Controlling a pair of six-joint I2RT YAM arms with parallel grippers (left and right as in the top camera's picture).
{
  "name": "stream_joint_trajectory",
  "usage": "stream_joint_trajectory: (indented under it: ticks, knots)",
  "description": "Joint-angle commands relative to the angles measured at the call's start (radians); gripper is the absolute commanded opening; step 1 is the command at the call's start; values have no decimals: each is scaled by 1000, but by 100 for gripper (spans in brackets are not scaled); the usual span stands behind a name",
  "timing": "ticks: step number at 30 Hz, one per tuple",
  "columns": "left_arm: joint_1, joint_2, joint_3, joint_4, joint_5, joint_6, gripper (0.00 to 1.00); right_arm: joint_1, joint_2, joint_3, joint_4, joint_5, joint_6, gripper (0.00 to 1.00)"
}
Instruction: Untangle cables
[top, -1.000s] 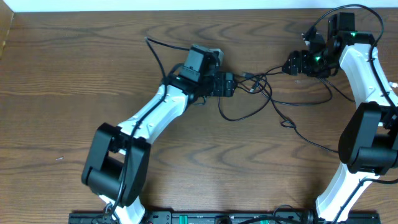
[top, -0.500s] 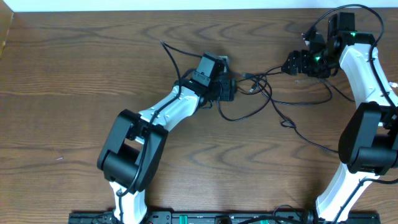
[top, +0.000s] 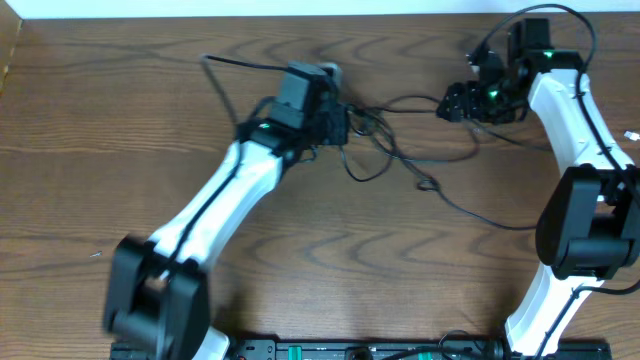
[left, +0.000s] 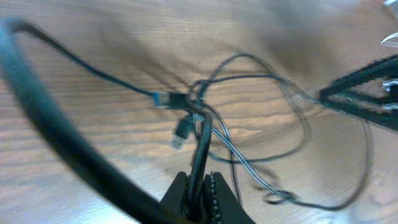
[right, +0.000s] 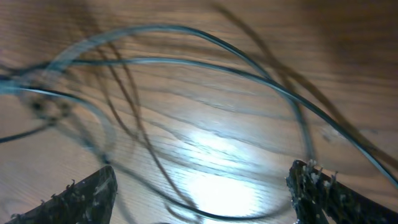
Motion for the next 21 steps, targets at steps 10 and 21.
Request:
stream_joint_trajectory:
  ticks: [10,21]
  knots:
    - [11,-139,10,-108,6,-1,7,85,-5,17,45,-251,-33,79]
    - [11,-139,10,-41,72,-2,8,185,25,16,64,-272,-43,72]
